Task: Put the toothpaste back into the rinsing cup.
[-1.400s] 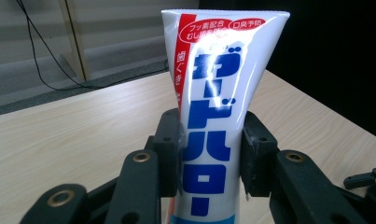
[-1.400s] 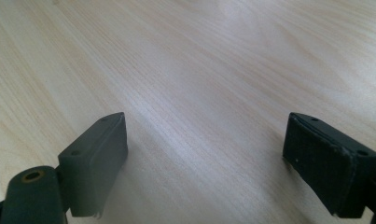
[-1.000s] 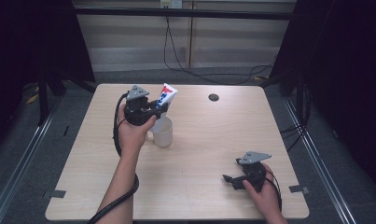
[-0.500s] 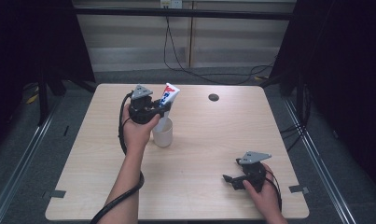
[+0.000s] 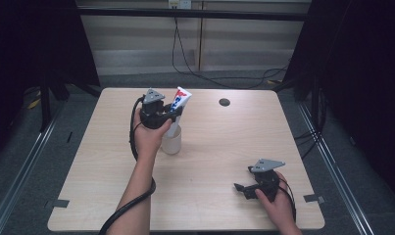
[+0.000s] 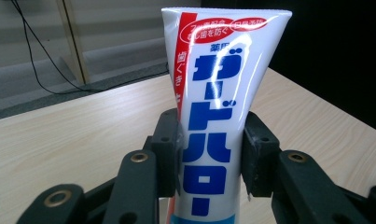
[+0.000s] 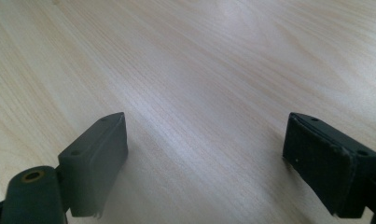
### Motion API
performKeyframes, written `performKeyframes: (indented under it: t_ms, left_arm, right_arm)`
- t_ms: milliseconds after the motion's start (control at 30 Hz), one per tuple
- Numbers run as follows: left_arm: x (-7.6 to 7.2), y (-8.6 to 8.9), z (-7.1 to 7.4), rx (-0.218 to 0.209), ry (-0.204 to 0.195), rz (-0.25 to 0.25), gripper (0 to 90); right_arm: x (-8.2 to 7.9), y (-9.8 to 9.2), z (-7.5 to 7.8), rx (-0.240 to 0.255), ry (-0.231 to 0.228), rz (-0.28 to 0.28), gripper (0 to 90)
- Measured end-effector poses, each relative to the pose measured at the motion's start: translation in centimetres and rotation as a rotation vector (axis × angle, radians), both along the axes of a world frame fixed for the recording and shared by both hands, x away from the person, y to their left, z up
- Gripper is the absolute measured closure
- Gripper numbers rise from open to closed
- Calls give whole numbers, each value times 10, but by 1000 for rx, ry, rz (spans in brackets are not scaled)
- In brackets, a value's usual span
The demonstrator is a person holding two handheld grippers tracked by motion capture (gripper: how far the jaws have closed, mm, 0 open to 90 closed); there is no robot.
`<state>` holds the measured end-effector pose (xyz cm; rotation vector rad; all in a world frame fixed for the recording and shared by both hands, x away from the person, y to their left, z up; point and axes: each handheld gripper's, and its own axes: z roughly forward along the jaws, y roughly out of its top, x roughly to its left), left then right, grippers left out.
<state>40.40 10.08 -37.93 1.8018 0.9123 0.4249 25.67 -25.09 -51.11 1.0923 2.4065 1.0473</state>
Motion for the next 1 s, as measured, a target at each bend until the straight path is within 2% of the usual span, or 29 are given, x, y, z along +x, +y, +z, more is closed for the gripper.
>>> performKeyframes:
  t_ms: [267,1000]
  left_arm:
    - [1,-3,-6,0,0,3,631]
    - [-1,4,-19,5,5,19,622]
  right_arm:
    - [0,0,0,0,0,0,136]
    - [0,0,0,-1,-1,2,136]
